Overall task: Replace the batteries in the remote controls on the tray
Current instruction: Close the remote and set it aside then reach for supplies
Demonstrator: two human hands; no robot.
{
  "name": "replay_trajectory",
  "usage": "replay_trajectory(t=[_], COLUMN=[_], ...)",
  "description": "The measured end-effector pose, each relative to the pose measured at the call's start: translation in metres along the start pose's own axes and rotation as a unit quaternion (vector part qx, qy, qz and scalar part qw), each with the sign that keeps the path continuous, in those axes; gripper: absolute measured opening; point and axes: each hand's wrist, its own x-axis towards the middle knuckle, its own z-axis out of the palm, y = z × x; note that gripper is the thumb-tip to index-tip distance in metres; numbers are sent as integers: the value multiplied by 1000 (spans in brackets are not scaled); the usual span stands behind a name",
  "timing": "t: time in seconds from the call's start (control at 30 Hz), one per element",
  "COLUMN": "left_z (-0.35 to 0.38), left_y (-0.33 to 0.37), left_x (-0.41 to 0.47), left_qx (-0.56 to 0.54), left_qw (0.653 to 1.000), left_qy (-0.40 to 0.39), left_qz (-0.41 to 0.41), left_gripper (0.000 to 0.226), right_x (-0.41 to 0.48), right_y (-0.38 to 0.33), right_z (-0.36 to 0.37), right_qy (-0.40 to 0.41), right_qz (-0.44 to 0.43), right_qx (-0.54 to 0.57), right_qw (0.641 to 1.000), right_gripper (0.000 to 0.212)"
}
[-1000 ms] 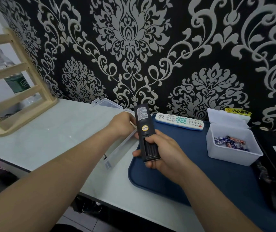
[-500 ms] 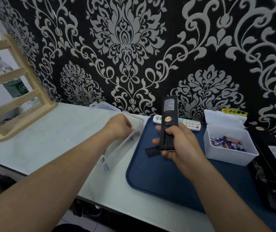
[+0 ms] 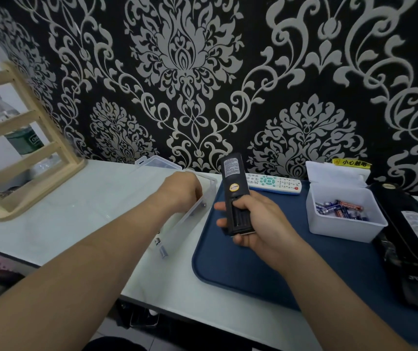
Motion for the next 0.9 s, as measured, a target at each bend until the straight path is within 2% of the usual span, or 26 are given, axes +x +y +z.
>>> replay_trajectory(t=[0.07,0.13,0.2,0.27,0.37,0.53,0.6,0.7,0.77,0.83,0.9], left_z=[0,-6,-20,-35,-36,-19,-19,-19,-18,-16,-14], left_y=[-2,-6,-7,7,42,57,58,56,53,52,52], left_x=[-3,-9,-21,-37,-60,-65,-67,-69,-70,-70,-70], left_qx=[21,-19,-129,-251,-326,-403,-505,-672,-739,-754,-745], left_qw=[1000,998,981,950,928,900,851,729,664,648,658], left_qy=[19,61,141,184,151,138,118,102,77,59,52], left_qz=[14,3,-9,28,102,91,88,88,86,90,97], left_gripper=[10,5,5,8,14,25,29,38,40,43,43], right_x=[-2,-4,-3,-2,-1,-6,-7,-8,-9,-10,-11], right_y=[-2,-3,-6,-10,-15,-22,-25,-27,-28,-29,-29], right_z=[-2,-5,-7,-8,-12,-31,-35,-35,-34,-33,-33], right_qy=[-19,-31,-37,-35,-24,-10,-13,-19,-32,-46,-56], right_qz=[5,0,-11,-30,-65,-92,-91,-97,-100,-96,-91], right_qx=[16,28,33,42,34,-42,-56,-21,0,5,2], right_qw=[1000,999,999,998,997,995,994,995,994,994,994], right_gripper=[24,19,15,20,23,30,30,29,29,31,34])
